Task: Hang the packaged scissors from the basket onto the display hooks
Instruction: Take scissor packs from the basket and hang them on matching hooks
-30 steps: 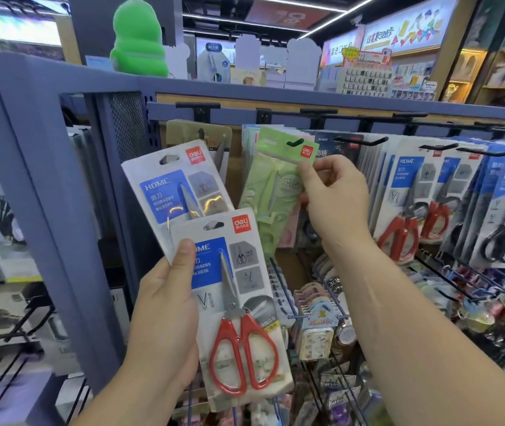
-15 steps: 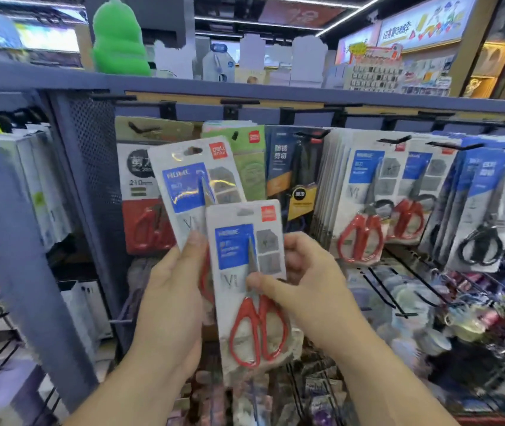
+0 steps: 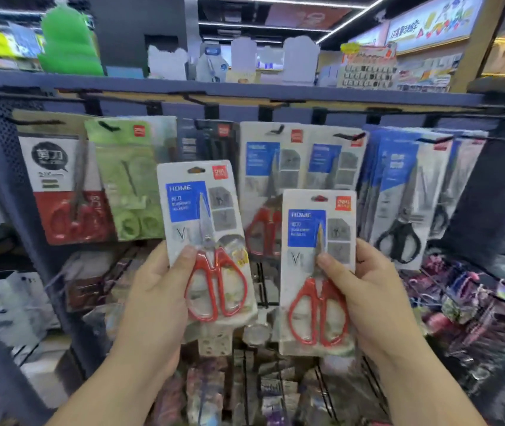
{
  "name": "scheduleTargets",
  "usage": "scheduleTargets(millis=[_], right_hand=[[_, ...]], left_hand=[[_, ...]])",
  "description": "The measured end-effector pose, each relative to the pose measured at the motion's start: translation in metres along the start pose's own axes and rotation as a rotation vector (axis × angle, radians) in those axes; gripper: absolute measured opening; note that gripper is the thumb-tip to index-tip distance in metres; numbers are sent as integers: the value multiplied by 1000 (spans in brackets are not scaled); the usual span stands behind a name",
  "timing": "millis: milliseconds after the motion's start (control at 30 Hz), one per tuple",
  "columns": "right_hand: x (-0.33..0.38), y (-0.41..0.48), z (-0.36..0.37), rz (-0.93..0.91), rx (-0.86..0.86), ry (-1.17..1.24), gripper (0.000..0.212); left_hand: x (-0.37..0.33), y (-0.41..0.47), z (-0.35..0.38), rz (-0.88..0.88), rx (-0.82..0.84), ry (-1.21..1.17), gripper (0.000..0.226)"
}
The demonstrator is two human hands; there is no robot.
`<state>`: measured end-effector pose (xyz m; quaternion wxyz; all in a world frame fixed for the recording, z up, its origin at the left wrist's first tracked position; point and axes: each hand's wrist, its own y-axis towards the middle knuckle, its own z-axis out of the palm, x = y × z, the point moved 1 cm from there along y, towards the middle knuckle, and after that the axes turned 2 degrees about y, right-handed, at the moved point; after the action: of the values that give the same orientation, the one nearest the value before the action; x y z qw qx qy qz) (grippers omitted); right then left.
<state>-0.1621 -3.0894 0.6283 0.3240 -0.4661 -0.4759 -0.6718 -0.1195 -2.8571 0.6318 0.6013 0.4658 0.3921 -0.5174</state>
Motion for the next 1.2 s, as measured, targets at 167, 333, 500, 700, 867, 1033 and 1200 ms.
scheduleTargets(millis=[167,333,500,700,867,1033,1200], right_hand=[[-11,2,-44,23,-91,17,16],[0,9,-77,3,-99,-100,23],[33,36,-86,-116,-29,-204,17],[64,76,-79,-195,-2,-367,20],[56,83,-81,-177,-23,-410,22],[46,94,-75,-187,-88,-455,29],[34,101,-73,-144,-149,-515,45]], left_hand=[[14,-19,39,-11,66,44,31],[11,-21,71,-34,106,74,29],[-1,-11,99,48,145,143,28],[-12,-7,102,92,91,143,28],[-13,-5,96,94,7,144,29],[-12,-7,97,80,46,124,28],[-15,0,115,93,157,205,31]])
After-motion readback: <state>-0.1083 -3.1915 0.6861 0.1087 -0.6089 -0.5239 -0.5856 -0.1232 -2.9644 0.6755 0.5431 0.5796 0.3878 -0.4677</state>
